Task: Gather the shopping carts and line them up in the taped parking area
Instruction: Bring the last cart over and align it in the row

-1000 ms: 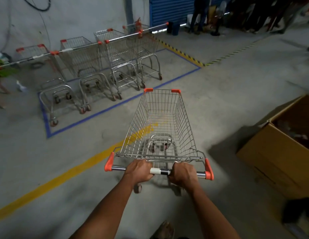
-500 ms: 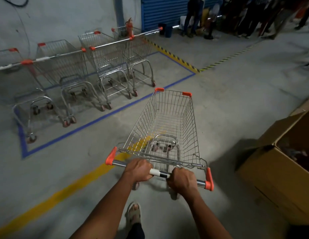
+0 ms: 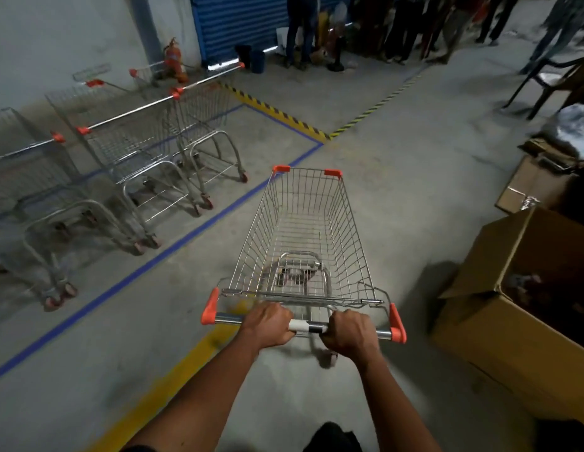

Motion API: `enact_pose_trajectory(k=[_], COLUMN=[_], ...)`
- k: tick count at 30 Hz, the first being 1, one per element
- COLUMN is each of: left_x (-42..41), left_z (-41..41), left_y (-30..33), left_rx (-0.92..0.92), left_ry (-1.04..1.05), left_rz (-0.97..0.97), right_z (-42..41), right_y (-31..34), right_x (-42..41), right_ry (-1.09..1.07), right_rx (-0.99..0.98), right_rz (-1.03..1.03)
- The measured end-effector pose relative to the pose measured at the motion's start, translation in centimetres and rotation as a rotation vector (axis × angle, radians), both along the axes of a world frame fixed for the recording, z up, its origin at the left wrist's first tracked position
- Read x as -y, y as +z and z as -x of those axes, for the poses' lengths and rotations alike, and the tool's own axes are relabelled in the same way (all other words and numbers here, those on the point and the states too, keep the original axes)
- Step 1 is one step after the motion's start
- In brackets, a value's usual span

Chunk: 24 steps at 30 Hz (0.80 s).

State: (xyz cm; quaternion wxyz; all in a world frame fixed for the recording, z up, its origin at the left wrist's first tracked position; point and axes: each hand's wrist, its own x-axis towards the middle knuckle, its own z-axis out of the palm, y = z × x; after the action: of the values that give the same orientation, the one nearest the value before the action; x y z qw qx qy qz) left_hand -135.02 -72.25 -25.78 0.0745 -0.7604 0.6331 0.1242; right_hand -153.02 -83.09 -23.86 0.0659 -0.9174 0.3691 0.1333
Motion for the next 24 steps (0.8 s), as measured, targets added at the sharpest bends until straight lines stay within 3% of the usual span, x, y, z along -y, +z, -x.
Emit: enact_pose_trajectory(k=[13,24], left_x=[23.5,41.0], left_z=[-8.0,-17.2], left_y=[-0.7,-1.0], left_rx=[-0.040,-0.010], left_ry=[0.049,0.134], left_rz=[0.072,-0.013], right_z=[-9.5,-18.5], right_y=[0.0,-0.7], right_x=[26.9,43.9], right_ry=[0.151,0.192], right_rx=[-0.032,0.038], right_rz=[-0.007,-0.048])
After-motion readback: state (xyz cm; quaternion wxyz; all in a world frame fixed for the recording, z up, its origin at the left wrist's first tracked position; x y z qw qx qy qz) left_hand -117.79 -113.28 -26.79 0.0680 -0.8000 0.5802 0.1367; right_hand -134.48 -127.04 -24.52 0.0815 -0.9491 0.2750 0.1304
